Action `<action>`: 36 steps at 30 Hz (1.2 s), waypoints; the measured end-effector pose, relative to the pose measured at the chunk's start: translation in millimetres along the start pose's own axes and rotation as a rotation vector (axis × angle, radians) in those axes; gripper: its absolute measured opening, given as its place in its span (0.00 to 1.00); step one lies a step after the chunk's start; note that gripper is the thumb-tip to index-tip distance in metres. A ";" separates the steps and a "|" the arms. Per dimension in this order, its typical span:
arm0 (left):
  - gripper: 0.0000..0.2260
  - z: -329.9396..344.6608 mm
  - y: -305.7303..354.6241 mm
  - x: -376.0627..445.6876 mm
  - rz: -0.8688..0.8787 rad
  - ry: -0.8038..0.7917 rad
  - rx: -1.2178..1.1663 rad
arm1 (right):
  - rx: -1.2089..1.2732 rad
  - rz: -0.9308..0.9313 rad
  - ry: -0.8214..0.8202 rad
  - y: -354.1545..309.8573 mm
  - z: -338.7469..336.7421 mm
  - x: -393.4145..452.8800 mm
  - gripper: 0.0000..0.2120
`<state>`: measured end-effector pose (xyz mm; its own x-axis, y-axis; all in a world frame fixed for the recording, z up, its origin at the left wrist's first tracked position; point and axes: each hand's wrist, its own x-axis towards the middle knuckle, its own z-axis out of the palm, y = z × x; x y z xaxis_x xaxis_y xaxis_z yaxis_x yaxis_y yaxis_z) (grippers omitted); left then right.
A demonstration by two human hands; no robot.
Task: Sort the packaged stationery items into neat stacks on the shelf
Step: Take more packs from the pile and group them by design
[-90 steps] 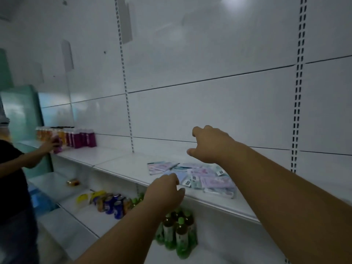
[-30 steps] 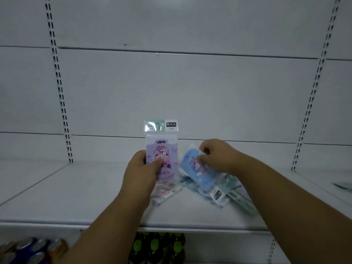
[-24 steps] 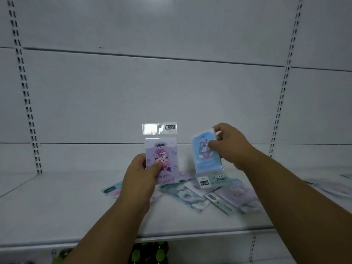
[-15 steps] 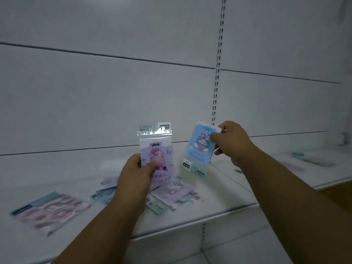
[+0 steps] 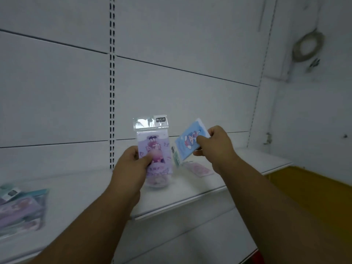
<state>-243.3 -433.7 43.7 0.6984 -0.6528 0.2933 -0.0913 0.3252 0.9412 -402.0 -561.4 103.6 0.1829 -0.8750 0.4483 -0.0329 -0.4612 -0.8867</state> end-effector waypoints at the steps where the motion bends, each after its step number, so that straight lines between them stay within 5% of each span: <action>1: 0.06 17.3 -4.2 3.1 -0.008 -0.008 0.006 | -0.003 0.007 0.003 7.5 -9.8 8.6 0.11; 11: 0.08 123.5 -56.2 76.6 -0.160 -0.062 0.190 | -0.093 0.032 0.145 77.4 -68.8 101.4 0.08; 19: 0.08 181.0 -93.9 130.3 -0.362 -0.030 0.481 | 0.038 0.064 0.033 122.7 -77.4 151.1 0.06; 32: 0.26 204.6 -112.3 132.1 -0.318 0.044 1.225 | 0.340 0.171 -0.266 157.3 -69.7 191.4 0.07; 36: 0.17 210.9 -107.8 126.9 -0.137 0.131 1.334 | 0.506 0.284 -0.298 157.9 -68.1 191.6 0.07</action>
<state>-294.5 -695.8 14.8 0.8128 -0.5323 0.2365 -0.5791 -0.6945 0.4269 -439.1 -812.0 57.2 0.5019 -0.8410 0.2021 0.3331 -0.0277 -0.9425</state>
